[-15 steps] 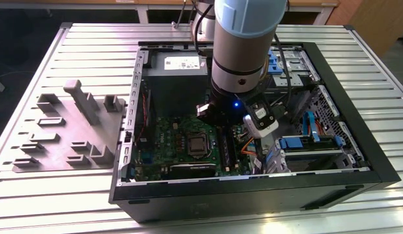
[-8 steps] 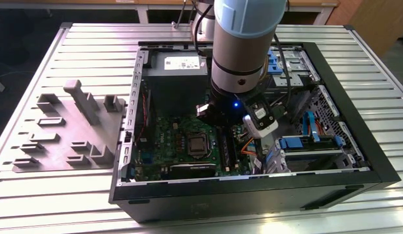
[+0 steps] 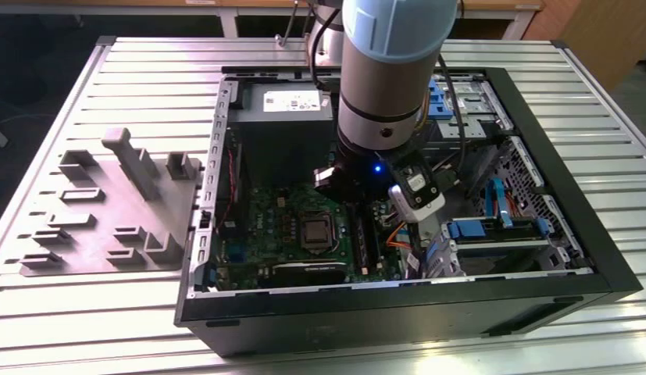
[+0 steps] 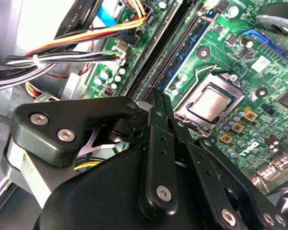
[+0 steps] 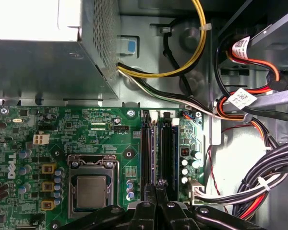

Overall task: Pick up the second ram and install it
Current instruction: 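Insert the second ram into the second slot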

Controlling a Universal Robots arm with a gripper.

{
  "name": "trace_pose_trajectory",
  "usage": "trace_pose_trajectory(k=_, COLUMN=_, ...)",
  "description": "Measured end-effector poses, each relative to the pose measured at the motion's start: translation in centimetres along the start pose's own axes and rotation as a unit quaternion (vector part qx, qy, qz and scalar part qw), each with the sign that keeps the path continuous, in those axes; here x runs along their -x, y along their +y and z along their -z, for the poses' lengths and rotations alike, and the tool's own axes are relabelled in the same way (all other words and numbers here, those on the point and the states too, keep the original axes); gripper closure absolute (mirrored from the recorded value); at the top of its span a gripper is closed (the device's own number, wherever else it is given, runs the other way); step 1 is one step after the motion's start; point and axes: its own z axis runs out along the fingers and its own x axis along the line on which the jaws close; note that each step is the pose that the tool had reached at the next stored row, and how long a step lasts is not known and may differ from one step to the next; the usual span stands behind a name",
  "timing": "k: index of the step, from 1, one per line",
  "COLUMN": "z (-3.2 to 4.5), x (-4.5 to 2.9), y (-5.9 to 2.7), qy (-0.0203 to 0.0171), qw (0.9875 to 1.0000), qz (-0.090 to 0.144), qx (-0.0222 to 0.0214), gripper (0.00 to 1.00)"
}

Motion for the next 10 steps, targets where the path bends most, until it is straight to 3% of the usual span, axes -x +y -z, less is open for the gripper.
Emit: trace_pose_trajectory(k=10, z=-0.26, x=-0.01, y=-0.01, qy=-0.0001, qw=1.0000, qz=0.000, qx=0.0004, gripper=0.89)
